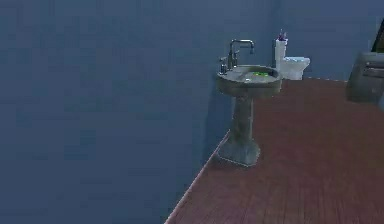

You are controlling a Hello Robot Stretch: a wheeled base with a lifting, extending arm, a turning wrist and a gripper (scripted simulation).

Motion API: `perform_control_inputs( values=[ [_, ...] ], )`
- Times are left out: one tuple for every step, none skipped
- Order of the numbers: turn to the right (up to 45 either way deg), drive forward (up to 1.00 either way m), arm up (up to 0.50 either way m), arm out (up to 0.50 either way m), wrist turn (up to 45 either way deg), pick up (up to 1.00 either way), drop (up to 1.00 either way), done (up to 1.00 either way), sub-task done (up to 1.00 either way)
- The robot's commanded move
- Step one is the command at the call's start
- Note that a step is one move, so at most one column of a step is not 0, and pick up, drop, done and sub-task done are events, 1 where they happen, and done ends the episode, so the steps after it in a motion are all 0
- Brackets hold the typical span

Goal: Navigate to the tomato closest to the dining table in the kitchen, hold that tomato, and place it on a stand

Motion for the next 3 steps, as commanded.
perform_control_inputs(
  values=[
    [27.0,0.00,0.00,0.00,0.0,0.00,0.00,0.00,0.00],
    [0.0,0.45,0.00,0.00,0.0,0.00,0.00,0.00,0.00],
    [33.0,0.00,0.00,0.00,0.0,0.00,0.00,0.00,0.00]
  ],
)
